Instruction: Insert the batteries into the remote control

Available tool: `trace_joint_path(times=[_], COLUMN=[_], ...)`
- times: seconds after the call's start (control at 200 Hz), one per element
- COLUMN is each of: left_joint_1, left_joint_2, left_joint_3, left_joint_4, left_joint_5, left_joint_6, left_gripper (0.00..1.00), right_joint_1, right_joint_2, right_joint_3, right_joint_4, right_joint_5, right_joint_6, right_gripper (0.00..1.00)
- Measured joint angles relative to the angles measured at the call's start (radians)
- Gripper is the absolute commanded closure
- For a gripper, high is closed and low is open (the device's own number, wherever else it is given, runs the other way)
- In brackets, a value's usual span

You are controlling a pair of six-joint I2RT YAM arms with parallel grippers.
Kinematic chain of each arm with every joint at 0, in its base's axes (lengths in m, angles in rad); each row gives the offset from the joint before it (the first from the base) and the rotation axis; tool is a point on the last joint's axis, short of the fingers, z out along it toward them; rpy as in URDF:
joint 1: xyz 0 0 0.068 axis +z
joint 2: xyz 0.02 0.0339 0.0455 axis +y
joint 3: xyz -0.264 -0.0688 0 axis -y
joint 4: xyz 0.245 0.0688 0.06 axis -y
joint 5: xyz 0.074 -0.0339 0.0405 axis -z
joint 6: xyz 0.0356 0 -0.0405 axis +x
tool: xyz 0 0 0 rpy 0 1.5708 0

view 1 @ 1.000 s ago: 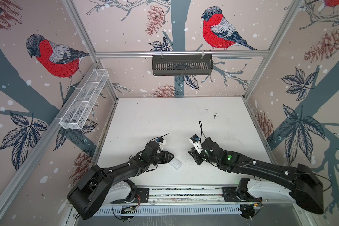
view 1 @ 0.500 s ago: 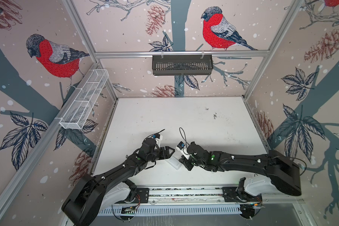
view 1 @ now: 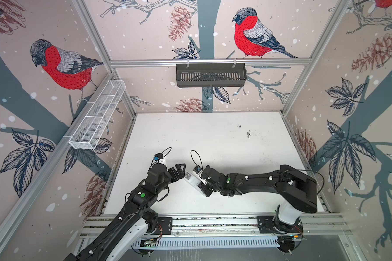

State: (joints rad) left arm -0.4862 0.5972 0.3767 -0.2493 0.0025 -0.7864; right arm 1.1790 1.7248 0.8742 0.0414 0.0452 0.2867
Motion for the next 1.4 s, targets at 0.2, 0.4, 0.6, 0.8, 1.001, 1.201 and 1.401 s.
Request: trace_joint_path(times=[0.2, 0.4, 0.6, 0.8, 1.001, 1.201, 1.401], left_joint_1=[0.003, 0.005, 0.005, 0.005, 0.006, 0.006, -0.008], left_joint_2=[-0.027, -0.032, -0.043, -0.069, -0.077, -0.039, 0.023], left_joint_3=[0.000, 0.000, 0.000, 0.000, -0.006, -0.043, -0.062], left_joint_4=[-0.037, -0.049, -0.049, -0.042, 0.041, 0.232, 0.480], left_joint_5=[-0.043, -0.061, -0.061, -0.034, 0.051, 0.240, 0.417], left_joint_6=[-0.015, -0.019, -0.019, -0.001, 0.037, 0.069, 0.068], left_gripper=[0.03, 0.03, 0.03, 0.03, 0.03, 0.03, 0.03], right_joint_1=[0.006, 0.017, 0.040, 0.044, -0.008, -0.141, -0.254], right_joint_2=[-0.005, 0.007, 0.056, 0.090, 0.034, -0.190, -0.425], right_joint_3=[0.014, 0.010, 0.049, 0.085, 0.067, -0.048, -0.124], right_joint_4=[-0.083, -0.119, -0.121, -0.111, -0.136, -0.057, 0.023], right_joint_5=[0.030, 0.042, 0.069, 0.081, 0.042, -0.132, -0.350], right_joint_6=[0.005, 0.024, 0.023, 0.030, 0.050, 0.076, 0.107], right_gripper=[0.21, 0.19, 0.25, 0.57, 0.60, 0.60, 0.61])
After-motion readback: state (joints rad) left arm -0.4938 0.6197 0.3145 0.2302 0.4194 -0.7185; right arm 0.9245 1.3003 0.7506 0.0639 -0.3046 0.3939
